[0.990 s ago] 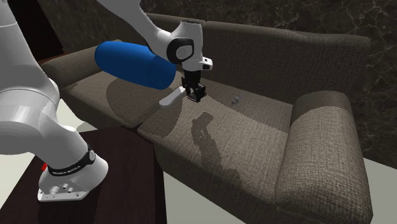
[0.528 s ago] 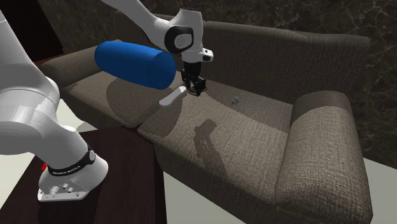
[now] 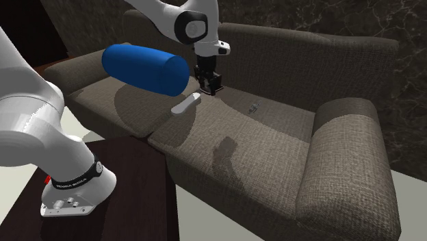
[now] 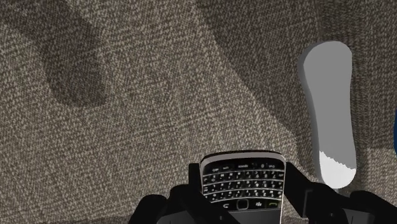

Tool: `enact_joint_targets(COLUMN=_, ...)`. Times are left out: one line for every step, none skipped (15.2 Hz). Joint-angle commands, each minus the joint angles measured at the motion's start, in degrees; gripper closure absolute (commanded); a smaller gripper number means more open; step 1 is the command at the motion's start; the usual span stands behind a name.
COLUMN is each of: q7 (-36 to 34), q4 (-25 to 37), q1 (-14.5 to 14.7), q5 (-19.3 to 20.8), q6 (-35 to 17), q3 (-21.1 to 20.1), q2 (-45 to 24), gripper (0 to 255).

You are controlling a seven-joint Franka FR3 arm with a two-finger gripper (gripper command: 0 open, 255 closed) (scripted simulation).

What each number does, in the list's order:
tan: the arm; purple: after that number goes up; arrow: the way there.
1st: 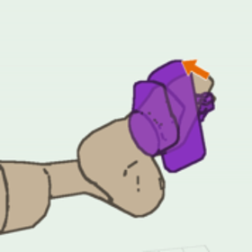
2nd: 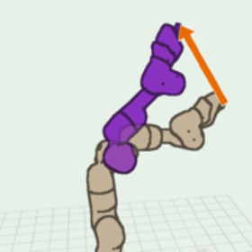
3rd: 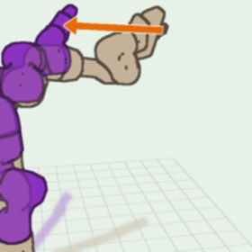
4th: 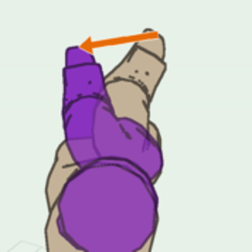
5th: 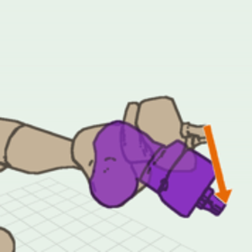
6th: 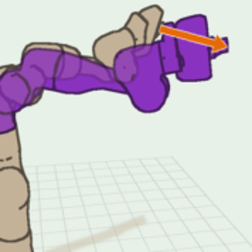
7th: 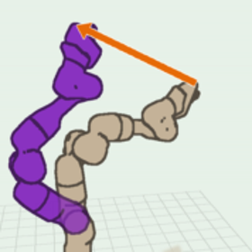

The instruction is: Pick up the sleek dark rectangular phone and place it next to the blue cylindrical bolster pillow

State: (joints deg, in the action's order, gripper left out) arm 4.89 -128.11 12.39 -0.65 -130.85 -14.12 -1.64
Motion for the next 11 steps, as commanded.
enact_joint_targets(q7=0.16, q4=0.71, q1=-0.01, q5=-0.29, q6=1.66, q3=-0.02, q2=0.96, gripper=255)
enact_joint_targets(q7=0.24, q4=1.06, q1=-0.02, q5=-0.42, q6=2.42, q3=-0.01, q2=1.38, gripper=255)
enact_joint_targets(q7=0.32, q4=1.42, q1=-0.03, q5=-0.53, q6=3.18, q3=0.00, q2=1.79, gripper=255)
enact_joint_targets(q7=0.39, q4=1.80, q1=-0.04, q5=-0.64, q6=3.94, q3=0.01, q2=2.18, gripper=255)
enact_joint_targets(q7=0.46, q4=2.19, q1=-0.05, q5=-0.74, q6=4.70, q3=0.02, q2=2.57, gripper=255)
enact_joint_targets(q7=0.52, q4=2.59, q1=-0.06, q5=-0.84, q6=5.46, q3=0.03, q2=2.94, gripper=255)
enact_joint_targets(q7=0.58, q4=3.00, q1=-0.07, q5=-0.93, q6=6.22, q3=0.05, q2=3.29, gripper=255)
enact_joint_targets(q7=0.64, q4=3.42, q1=-0.07, q5=-1.02, q6=6.98, q3=0.07, q2=3.64, gripper=255)
enact_joint_targets(q7=0.69, q4=3.86, q1=-0.08, q5=-1.10, q6=7.74, q3=0.08, q2=3.97, gripper=255)
enact_joint_targets(q7=0.74, q4=4.30, q1=-0.09, q5=-1.18, q6=8.50, q3=0.10, q2=4.29, gripper=255)
enact_joint_targets(q7=0.79, q4=4.76, q1=-0.10, q5=-1.25, q6=9.26, q3=0.12, q2=4.60, gripper=255)
